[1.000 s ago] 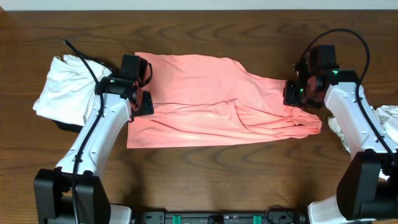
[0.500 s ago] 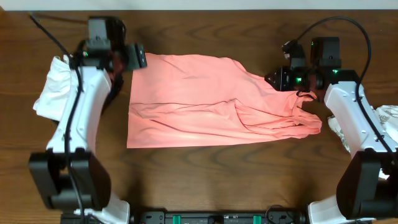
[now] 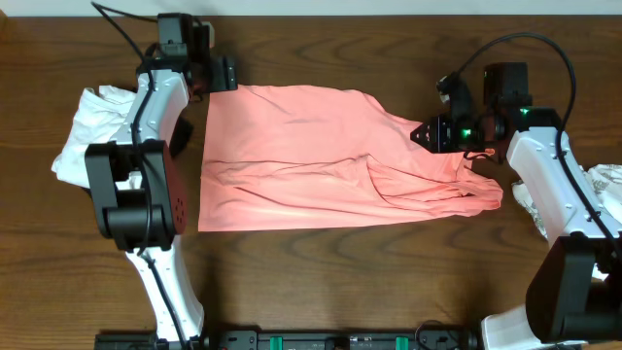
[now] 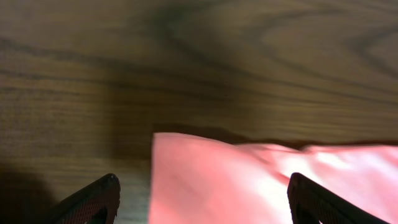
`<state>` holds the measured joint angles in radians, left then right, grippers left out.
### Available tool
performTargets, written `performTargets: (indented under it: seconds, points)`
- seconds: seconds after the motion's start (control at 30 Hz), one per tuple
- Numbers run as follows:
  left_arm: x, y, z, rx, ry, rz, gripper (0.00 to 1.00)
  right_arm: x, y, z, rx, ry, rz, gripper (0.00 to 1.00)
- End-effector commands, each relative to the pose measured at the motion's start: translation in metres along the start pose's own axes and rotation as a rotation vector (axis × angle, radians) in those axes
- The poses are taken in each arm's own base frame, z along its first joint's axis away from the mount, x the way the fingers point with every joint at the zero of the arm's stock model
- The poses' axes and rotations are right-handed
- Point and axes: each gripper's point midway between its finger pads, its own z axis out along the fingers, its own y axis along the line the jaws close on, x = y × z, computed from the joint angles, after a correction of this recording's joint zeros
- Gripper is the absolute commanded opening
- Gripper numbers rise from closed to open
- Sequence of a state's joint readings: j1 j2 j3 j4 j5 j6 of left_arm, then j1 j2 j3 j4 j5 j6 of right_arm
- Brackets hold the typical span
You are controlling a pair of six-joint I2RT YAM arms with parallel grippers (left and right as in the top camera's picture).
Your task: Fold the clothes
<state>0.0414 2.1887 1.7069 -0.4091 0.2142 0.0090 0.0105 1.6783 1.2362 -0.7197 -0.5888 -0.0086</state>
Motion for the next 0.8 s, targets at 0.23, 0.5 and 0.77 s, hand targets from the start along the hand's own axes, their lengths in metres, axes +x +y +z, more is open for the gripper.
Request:
performTargets:
  seconds: [0.23,0.5,0.77]
  points:
    - [0.008,0.012,0.028,0.049,0.012,-0.009,0.86,-0.004,-0.006,-0.004,0.041,-0.003,-0.027,0.19]
    - [0.031,0.008,0.053,0.098,0.069,-0.037,0.86,-0.001,-0.006,-0.004,0.041,0.006,-0.021,0.18]
    - [0.034,-0.007,0.055,0.189,0.079,-0.056,0.8,-0.001,-0.006,-0.004,0.041,0.009,-0.019,0.16]
